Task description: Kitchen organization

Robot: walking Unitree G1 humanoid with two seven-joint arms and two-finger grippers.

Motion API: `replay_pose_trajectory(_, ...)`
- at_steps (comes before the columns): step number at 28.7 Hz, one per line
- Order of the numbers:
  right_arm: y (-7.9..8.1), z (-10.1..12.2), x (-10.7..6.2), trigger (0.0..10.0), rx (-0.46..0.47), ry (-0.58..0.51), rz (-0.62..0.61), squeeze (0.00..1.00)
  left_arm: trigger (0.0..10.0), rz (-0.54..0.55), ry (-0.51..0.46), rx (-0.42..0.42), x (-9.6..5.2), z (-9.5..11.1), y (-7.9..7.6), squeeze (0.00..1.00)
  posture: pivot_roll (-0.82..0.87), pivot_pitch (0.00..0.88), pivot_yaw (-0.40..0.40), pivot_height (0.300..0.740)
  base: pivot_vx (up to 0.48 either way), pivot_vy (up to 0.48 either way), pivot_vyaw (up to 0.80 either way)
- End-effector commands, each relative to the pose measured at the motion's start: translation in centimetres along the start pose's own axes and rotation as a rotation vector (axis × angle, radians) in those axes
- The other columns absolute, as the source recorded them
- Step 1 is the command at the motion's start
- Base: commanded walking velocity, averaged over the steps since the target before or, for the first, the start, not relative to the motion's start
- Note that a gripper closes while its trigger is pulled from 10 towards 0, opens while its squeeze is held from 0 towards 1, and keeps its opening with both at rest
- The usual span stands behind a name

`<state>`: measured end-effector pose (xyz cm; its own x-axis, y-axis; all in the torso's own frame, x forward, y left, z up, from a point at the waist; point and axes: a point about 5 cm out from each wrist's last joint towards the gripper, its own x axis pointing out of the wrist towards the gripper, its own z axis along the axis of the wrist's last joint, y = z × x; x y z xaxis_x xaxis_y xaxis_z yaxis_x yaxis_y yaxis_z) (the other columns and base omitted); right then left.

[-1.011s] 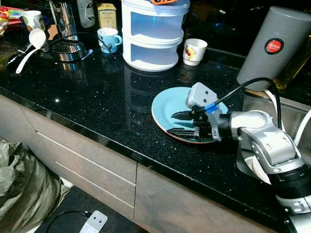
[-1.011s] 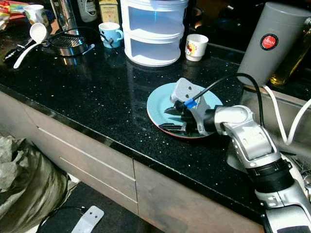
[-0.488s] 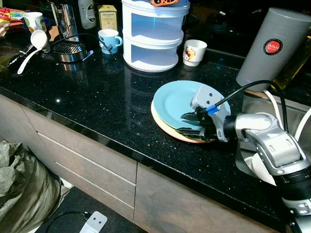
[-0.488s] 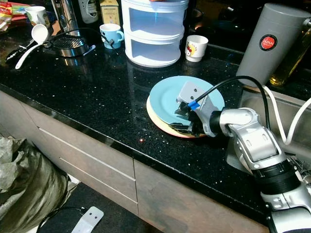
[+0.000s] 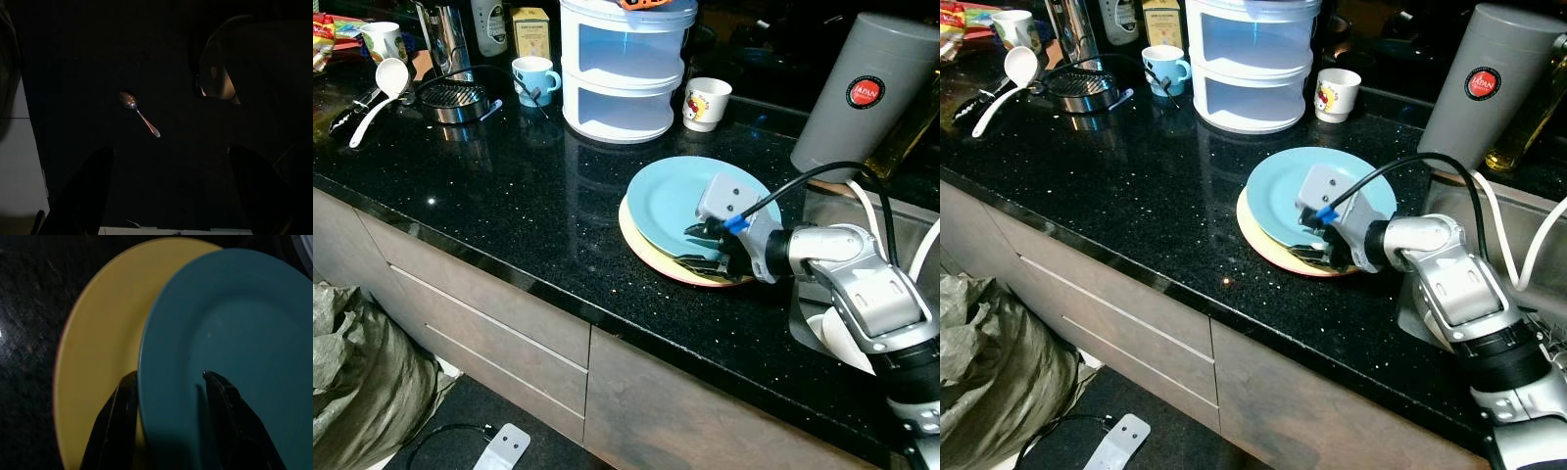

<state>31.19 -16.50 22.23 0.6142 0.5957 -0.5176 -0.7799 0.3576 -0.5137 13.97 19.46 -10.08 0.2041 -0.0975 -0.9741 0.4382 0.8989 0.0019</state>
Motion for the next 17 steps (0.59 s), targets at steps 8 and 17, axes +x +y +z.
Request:
replay_pose_trajectory(8,0.5,-1.0,0.7,10.0,-0.059,0.139,-0.054,0.00,10.0,-0.027,0.008,0.006,0.2,-0.2,-0.7,0.00,-0.03,0.000,-0.043,0.740,0.000,0.000,0.00)
replay_pose_trajectory(17,0.3,-0.5,1.9,0.0,-0.073,0.171,-0.242,0.00,10.0,-0.027,0.007,0.005,0.2,-0.2,-0.7,0.00,-0.04,0.000,-0.041,0.740,0.000,0.000,0.00)
